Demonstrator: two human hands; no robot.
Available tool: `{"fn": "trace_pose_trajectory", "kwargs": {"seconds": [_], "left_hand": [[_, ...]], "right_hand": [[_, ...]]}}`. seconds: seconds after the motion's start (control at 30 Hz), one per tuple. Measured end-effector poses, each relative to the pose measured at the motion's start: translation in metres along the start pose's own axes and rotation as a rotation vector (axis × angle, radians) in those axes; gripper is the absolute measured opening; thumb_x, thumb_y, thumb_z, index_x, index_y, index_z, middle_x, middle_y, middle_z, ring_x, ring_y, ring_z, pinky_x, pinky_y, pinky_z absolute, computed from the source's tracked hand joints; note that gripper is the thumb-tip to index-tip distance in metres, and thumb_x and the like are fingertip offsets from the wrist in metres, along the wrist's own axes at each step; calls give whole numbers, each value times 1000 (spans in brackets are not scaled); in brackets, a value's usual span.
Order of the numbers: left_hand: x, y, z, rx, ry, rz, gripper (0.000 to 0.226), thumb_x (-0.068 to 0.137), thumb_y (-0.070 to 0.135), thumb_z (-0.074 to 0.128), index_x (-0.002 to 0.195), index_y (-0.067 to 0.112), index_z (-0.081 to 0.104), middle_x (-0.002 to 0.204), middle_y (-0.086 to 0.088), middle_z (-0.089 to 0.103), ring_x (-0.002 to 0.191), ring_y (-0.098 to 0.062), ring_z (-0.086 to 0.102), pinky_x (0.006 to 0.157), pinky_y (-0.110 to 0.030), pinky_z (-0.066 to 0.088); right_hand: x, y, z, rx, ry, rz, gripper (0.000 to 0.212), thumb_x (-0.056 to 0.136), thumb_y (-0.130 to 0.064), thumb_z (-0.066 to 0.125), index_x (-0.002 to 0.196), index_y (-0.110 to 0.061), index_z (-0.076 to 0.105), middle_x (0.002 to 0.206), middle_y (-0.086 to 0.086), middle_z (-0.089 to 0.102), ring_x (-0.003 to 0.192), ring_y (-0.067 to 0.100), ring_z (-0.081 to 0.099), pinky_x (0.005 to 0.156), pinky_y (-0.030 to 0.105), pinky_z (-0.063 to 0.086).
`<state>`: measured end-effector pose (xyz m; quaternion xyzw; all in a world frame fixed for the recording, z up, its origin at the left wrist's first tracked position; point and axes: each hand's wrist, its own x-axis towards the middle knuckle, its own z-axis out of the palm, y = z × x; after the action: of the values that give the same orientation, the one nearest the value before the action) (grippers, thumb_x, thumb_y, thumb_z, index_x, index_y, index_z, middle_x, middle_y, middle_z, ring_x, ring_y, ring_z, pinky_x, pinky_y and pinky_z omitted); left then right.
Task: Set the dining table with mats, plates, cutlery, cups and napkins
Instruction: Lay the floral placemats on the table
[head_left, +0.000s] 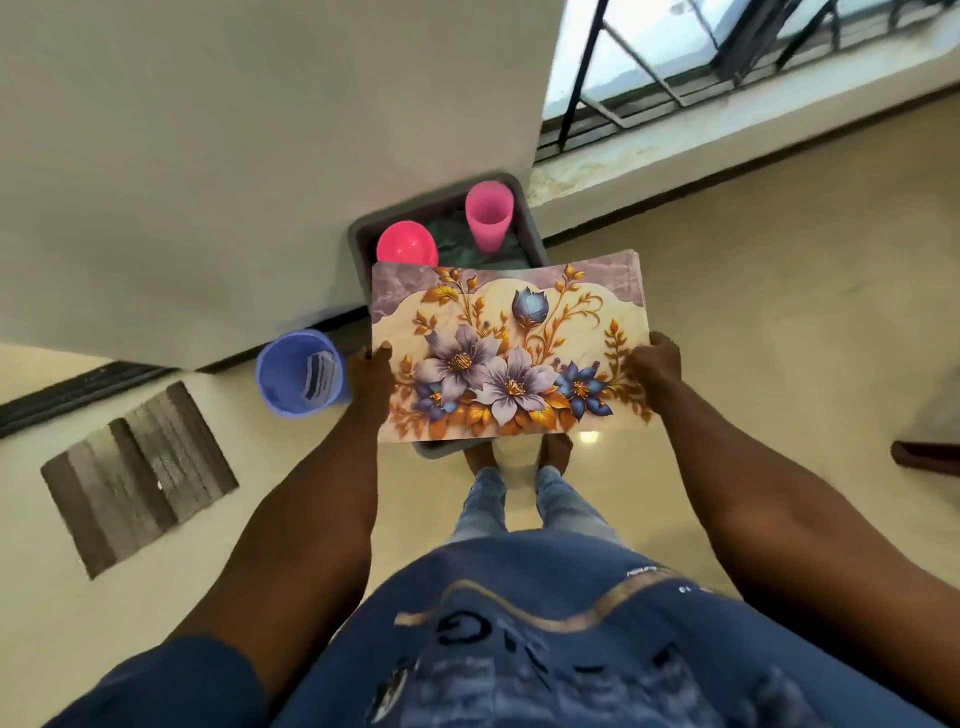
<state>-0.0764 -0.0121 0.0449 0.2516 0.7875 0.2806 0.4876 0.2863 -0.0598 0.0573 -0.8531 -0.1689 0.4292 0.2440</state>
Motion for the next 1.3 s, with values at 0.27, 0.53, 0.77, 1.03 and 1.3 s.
{"fn": "trace_pose_trajectory", "kwargs": {"seconds": [0.27, 0.53, 0.77, 1.03, 1.3], "left_hand": [[-22, 41, 28, 159, -350, 172, 20, 96, 11, 54, 113, 16, 64, 82, 2, 64, 60, -4, 63, 53, -19, 49], [-96, 39, 93, 324, -619, 335, 24, 95, 19, 56, 115, 12, 69, 103, -4, 68, 91, -20, 61, 68, -25, 48], [-188, -7, 104, 317, -896, 264, 14, 91, 20, 68, 102, 11, 69, 100, -7, 74, 73, -17, 72, 69, -32, 61], [-316, -101, 79, 467, -1141, 387, 27, 94, 30, 63, 116, 15, 70, 103, -5, 74, 79, -20, 73, 64, -28, 61], [-423, -173, 110, 522, -1139, 562, 27, 92, 17, 63, 116, 9, 71, 107, -4, 73, 70, -9, 63, 59, -17, 51]], "right_hand": [[-46, 73, -74, 222, 93, 97, 42, 76, 3, 49, 112, -12, 66, 112, 18, 68, 99, 34, 65, 86, 46, 57], [-148, 172, -129, 467, 379, 168, 47, 84, 8, 44, 122, -9, 65, 108, 6, 64, 99, 21, 60, 81, 27, 47], [-265, 284, -146, 703, 647, 218, 53, 84, 9, 44, 123, -19, 65, 96, 2, 66, 77, 13, 60, 61, 18, 47], [-407, 422, -142, 837, 956, 324, 26, 87, -5, 51, 104, -6, 70, 95, 8, 69, 88, 22, 64, 73, 30, 50], [-476, 518, -177, 872, 1205, 396, 31, 85, -6, 54, 114, -6, 63, 108, 8, 66, 97, 24, 63, 76, 30, 49]]}}
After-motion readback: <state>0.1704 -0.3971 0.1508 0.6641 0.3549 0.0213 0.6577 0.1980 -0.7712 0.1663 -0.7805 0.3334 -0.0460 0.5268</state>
